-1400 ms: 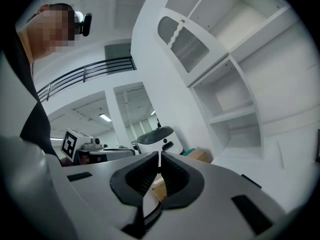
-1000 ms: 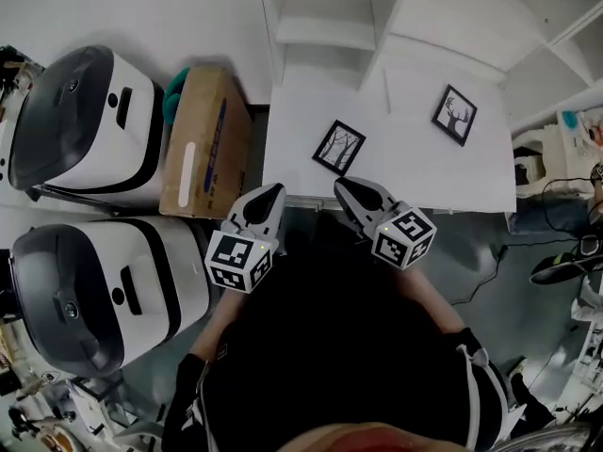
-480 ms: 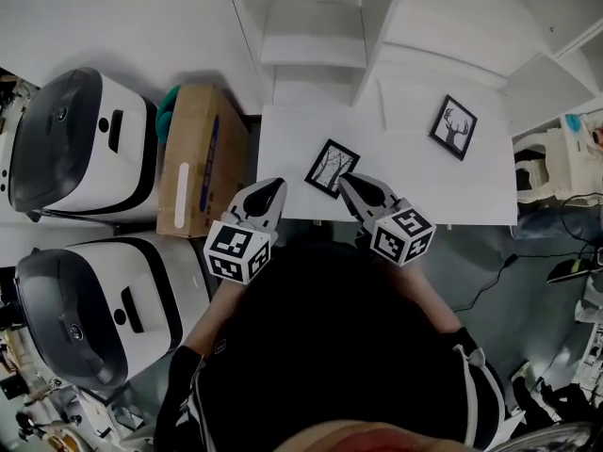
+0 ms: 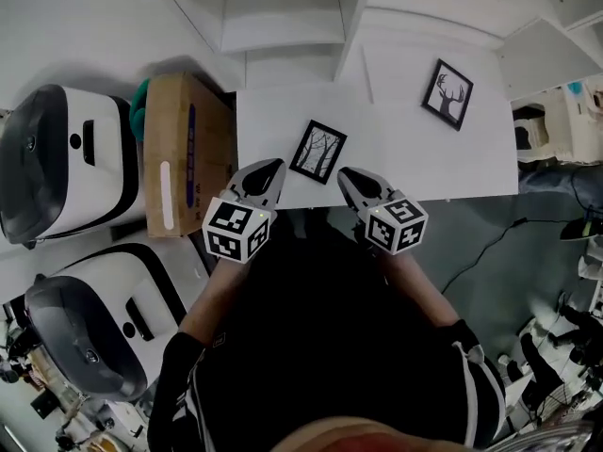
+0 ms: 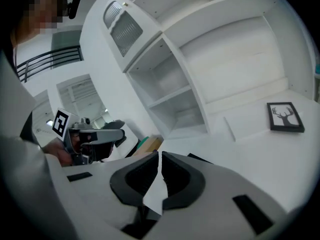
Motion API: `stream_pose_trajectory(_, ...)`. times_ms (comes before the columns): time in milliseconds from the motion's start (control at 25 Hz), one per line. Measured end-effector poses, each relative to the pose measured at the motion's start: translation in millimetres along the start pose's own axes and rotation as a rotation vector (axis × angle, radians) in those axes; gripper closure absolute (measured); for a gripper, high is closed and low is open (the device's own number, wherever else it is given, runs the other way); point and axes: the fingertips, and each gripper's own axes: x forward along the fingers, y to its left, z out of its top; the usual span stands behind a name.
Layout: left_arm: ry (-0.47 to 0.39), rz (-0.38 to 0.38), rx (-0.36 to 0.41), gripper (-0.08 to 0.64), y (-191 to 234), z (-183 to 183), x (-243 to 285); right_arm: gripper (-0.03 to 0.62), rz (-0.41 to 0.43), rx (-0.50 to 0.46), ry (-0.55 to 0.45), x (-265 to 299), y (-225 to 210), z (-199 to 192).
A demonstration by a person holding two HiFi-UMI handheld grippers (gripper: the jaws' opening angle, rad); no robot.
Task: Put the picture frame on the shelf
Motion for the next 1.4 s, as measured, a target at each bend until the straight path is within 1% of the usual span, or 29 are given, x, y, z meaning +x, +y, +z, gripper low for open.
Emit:
stream_pose_trajectory(80,0.047,-0.046,-0.001,0.552,2.3,-10.8,13.5,0.568,-0.044,0.048,0.007,3.0,-11.2,-7.5)
stream_pose_trajectory(200,0.112,-0.120,0.014,0.552,1.0,-23.8,31.1,0.568,-0.085,0.112,0.026,4.6,-21.3,-20.0)
stream_pose_trajectory(280,0.136,-0.161,0.018,0.552,-1.1,-28.4,39.3,0.568,-0.106,0.138,0.045,4.7,-26.1,-27.5)
stream_pose_trajectory(360,0.143,-0.184,0.018,0.552,1.1,-31.3,45.9,0.568,-0.126,0.152,0.052,7.8,-31.1,-30.1)
stream_pose_trajectory(520,0.171,-0.191,0.018,0.552,12.1,-46.1,58.5,0.568,-0.164,0.153,0.062,17.0,-39.7,-36.1)
stream_pose_trajectory(680,0.193,-0.193,0.033,0.551,25.6,-57.6,74.3,0.568,-0.202,0.121,0.101,32.6,-48.4,-47.0)
stream_pose_trajectory(800,0.205,-0.197,0.045,0.551,36.6,-65.1,86.6,0.568,-0.219,0.129,0.120,46.5,-55.2,-55.6)
stream_pose_trajectory(880,0.217,-0.190,0.040,0.547,44.1,-71.5,93.7,0.568,-0.228,0.142,0.141,54.0,-60.8,-64.4)
stream_pose_trajectory(1080,0.268,-0.175,0.013,0.497,58.5,-92.7,112.0,0.568,-0.255,0.184,0.190,67.9,-81.2,-85.4)
stream_pose_trajectory(1200,0.318,-0.196,0.003,0.455,58.6,-106.6,123.5,0.566,-0.281,0.194,0.197,72.9,-96.7,-89.5)
stream_pose_trajectory(1320,0.363,-0.215,0.014,0.422,59.1,-118.0,132.6,0.566,-0.316,0.200,0.202,77.0,-110.7,-93.1)
stream_pose_trajectory(1400,0.390,-0.225,0.022,0.411,60.2,-124.2,138.4,0.552,-0.323,0.230,0.205,80.2,-115.8,-96.6)
